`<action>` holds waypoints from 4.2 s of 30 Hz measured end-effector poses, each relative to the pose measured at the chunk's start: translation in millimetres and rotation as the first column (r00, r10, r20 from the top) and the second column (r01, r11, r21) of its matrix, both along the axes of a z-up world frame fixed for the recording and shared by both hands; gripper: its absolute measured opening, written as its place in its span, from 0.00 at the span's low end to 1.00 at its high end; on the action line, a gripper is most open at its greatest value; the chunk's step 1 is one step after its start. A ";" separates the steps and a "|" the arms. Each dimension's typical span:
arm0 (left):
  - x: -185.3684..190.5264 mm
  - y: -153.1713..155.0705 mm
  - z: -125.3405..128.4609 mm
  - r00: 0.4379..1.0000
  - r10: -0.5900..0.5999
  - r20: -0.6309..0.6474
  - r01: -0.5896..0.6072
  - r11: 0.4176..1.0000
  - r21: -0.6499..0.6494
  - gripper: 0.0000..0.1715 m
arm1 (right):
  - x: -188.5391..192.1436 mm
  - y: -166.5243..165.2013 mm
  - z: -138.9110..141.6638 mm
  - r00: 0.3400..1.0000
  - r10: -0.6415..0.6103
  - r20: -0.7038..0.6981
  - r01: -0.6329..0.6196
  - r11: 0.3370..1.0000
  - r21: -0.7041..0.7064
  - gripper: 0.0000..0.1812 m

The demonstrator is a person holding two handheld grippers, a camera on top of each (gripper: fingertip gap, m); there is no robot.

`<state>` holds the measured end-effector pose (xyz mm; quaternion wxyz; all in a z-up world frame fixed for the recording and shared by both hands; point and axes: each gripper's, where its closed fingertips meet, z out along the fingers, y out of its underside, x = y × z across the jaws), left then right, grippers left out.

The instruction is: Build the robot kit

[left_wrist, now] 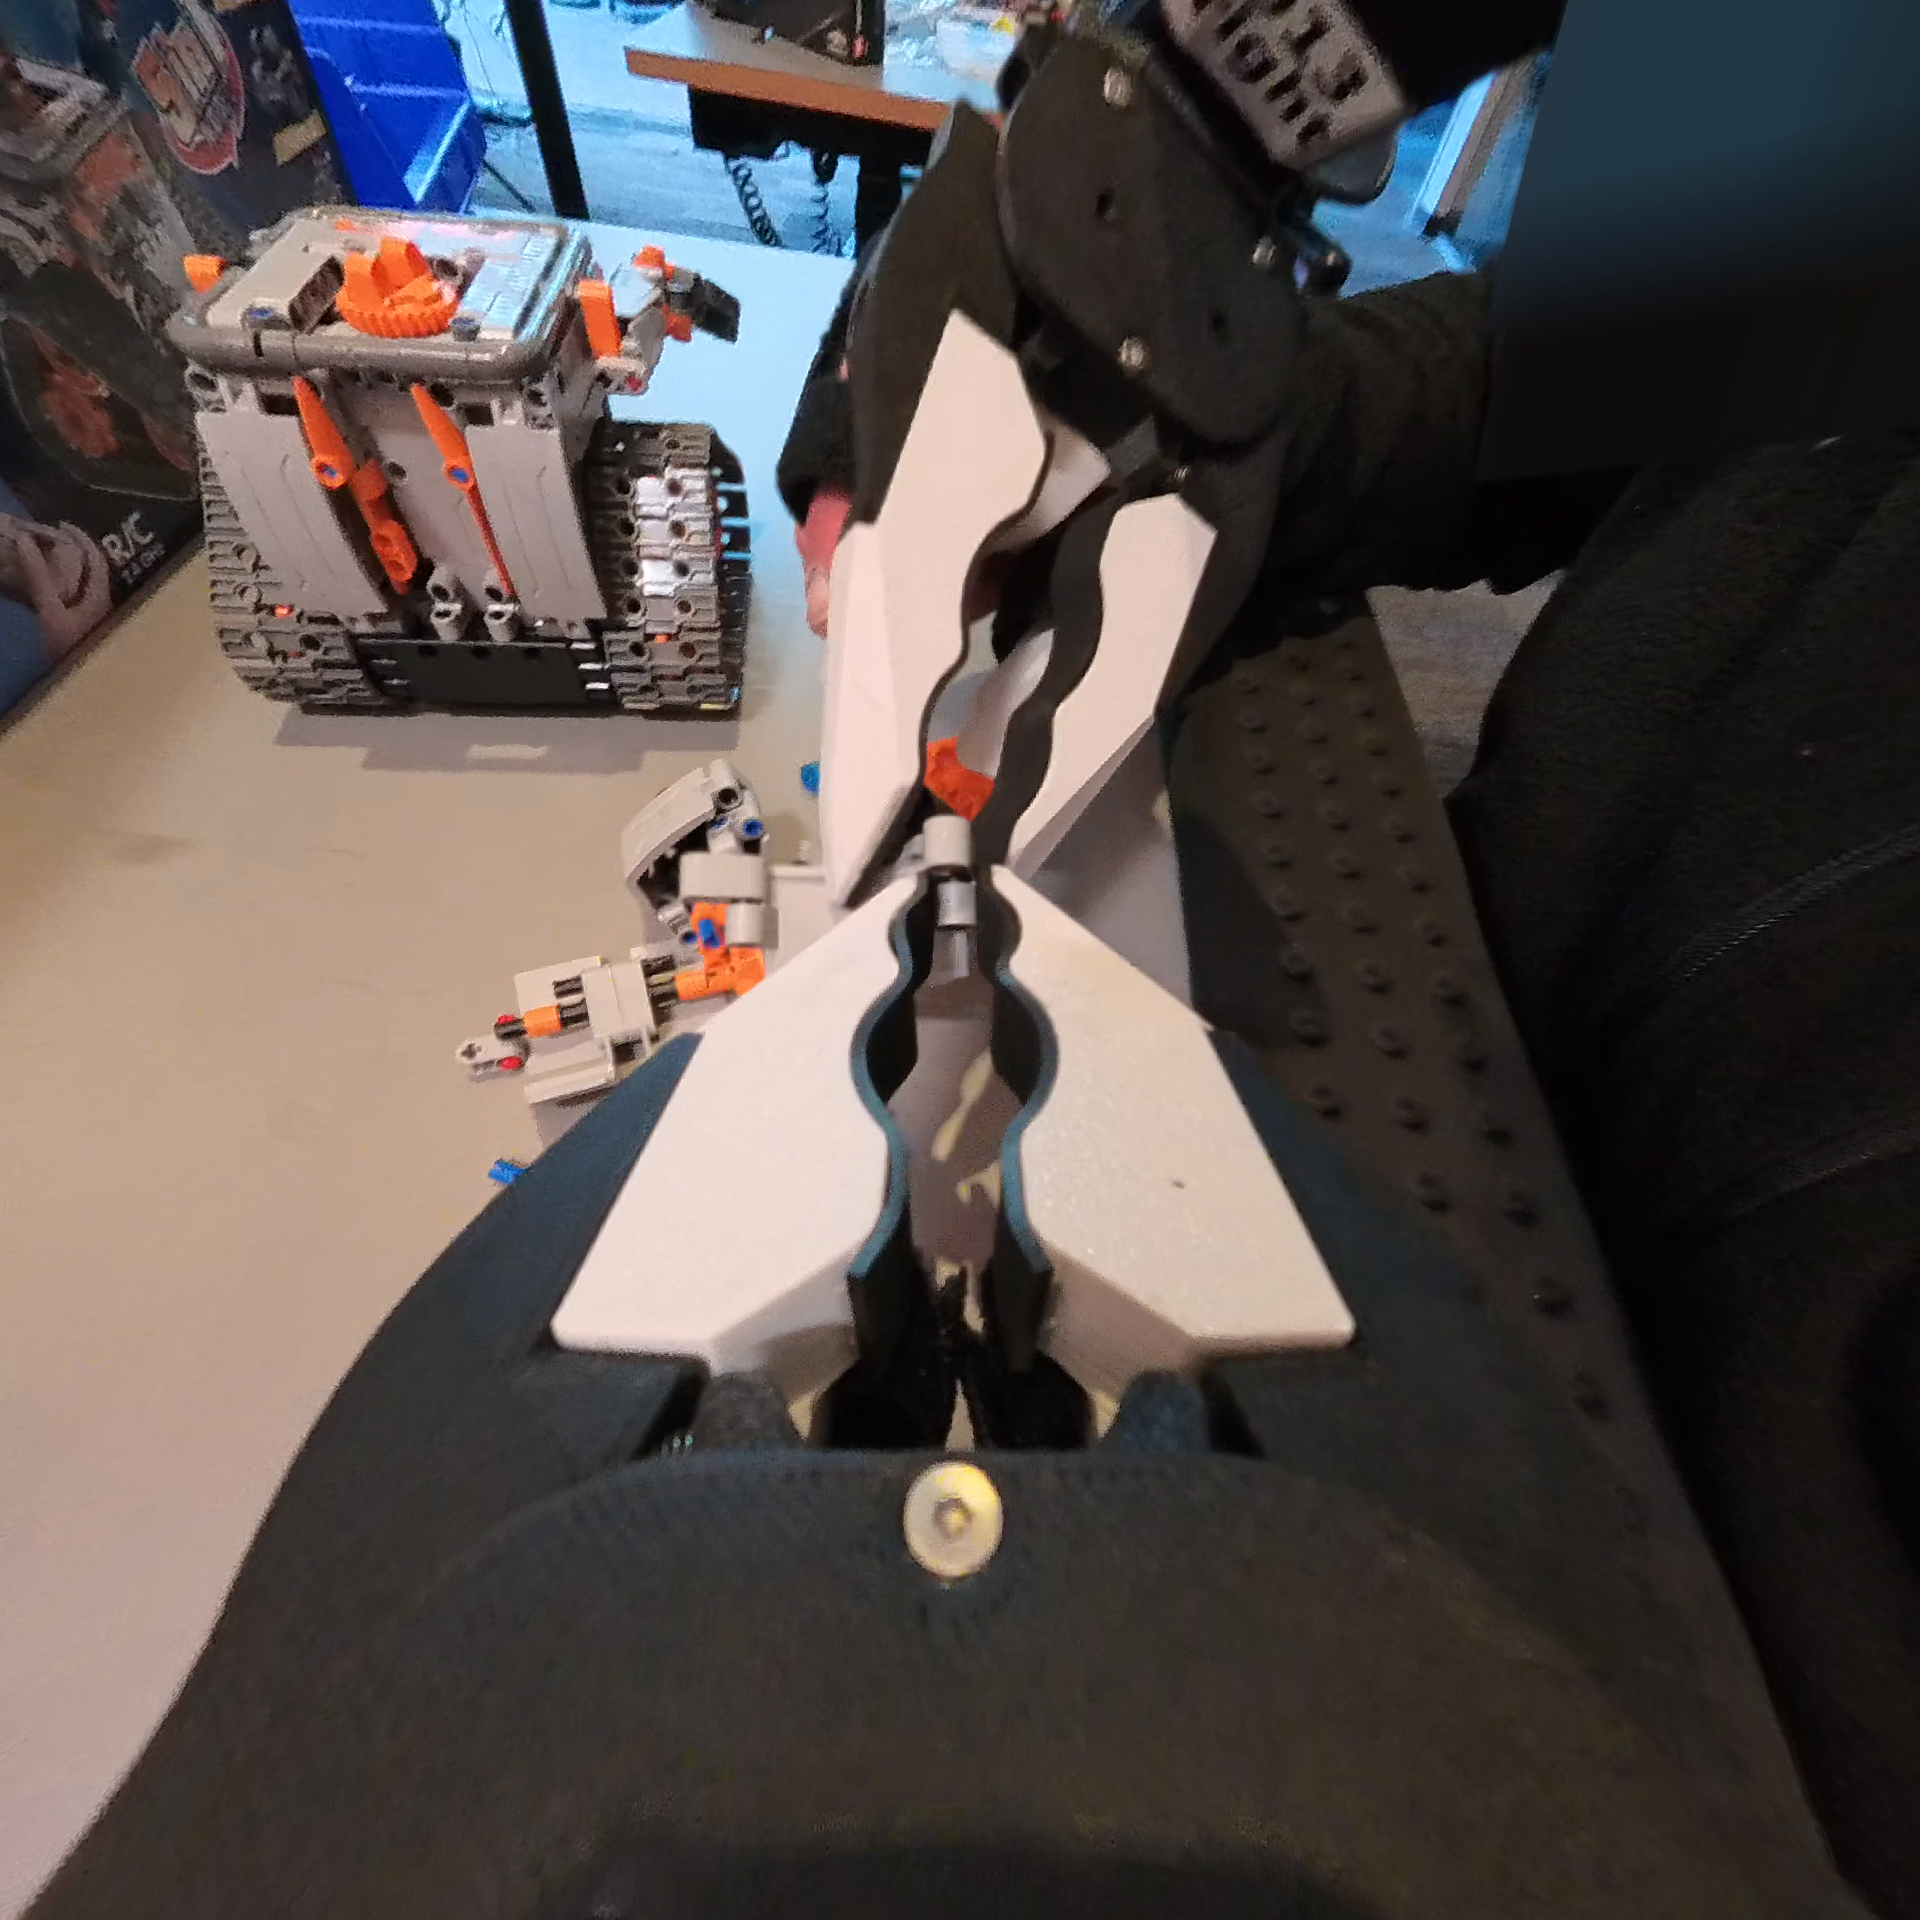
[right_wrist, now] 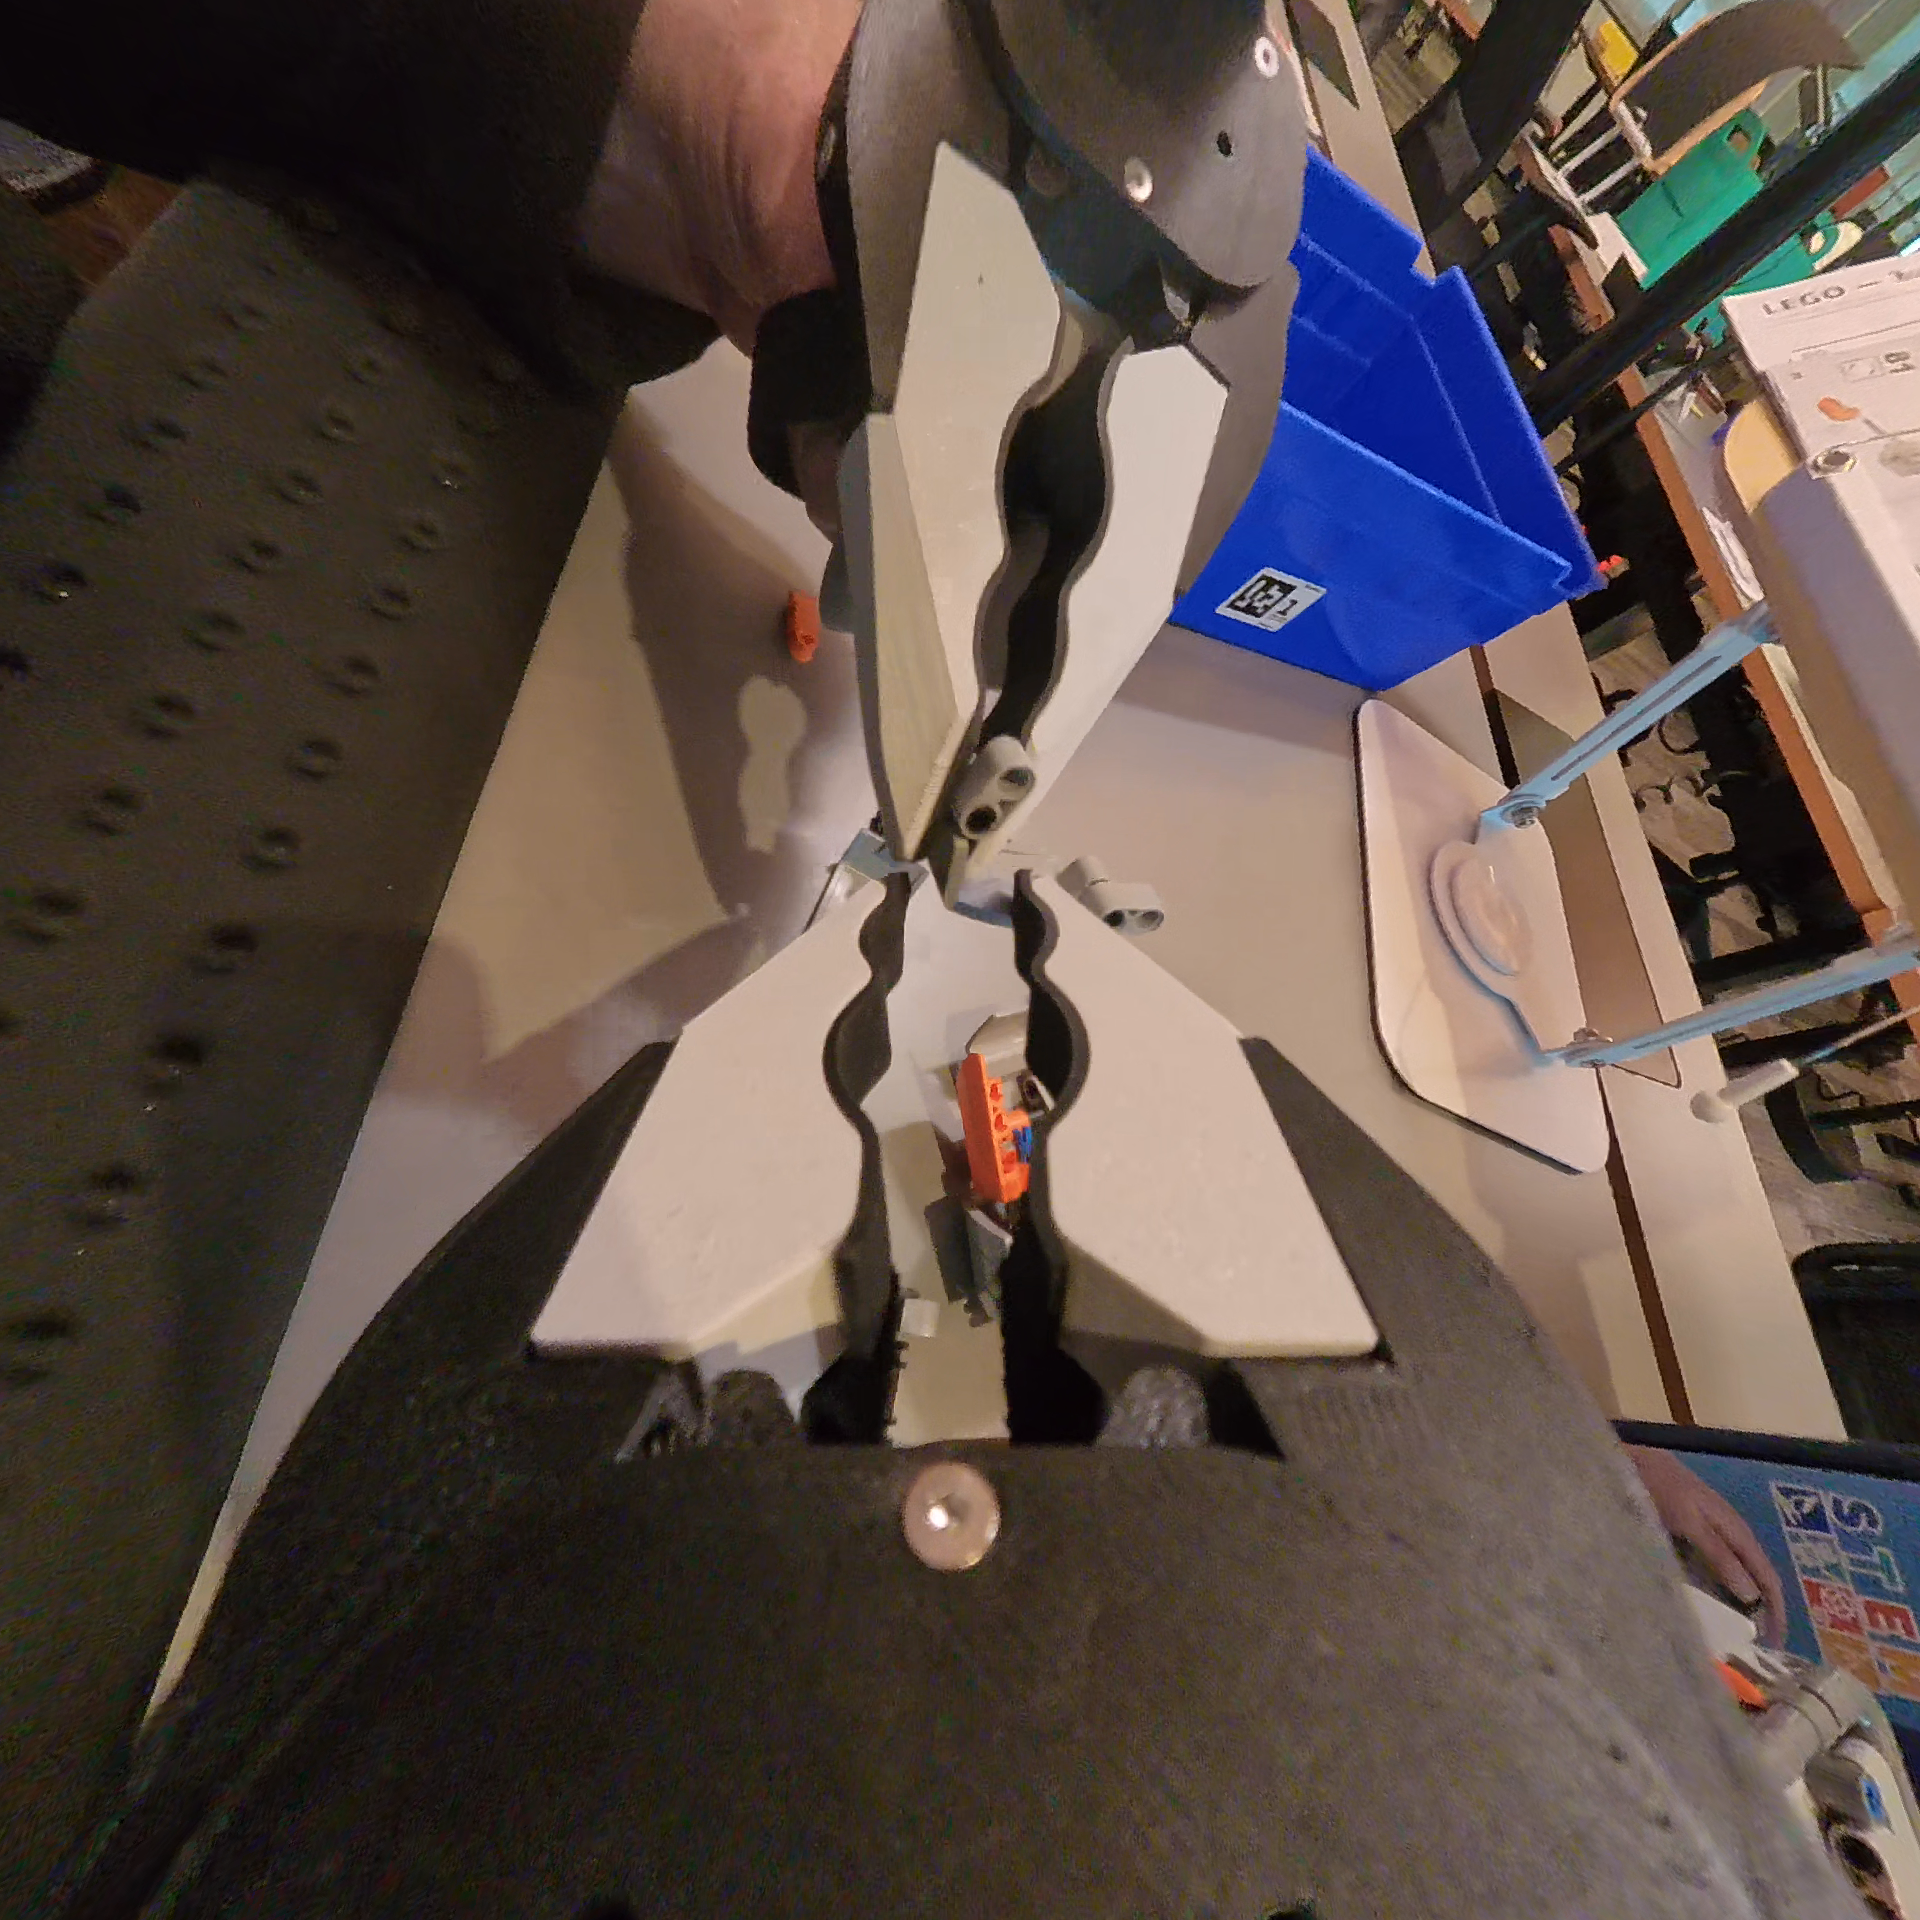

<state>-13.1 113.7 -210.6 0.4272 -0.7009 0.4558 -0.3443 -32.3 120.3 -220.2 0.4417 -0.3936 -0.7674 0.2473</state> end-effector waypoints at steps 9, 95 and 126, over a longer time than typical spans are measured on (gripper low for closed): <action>2.9 -1.3 1.3 1.000 -0.012 0.017 0.012 1.000 0.003 0.03 | 0.1 -2.0 -0.3 1.000 0.002 0.004 -0.002 0.999 0.042 0.05; 5.3 25.3 11.2 0.986 0.145 0.078 -0.153 0.981 0.116 0.09 | 1.9 26.3 7.9 0.988 -0.155 -0.002 0.155 0.986 -0.069 0.06; -6.2 27.8 25.9 0.973 0.146 0.177 -0.167 0.980 0.110 0.02 | 2.5 17.7 14.2 0.995 -0.089 -0.044 0.086 0.994 -0.068 0.10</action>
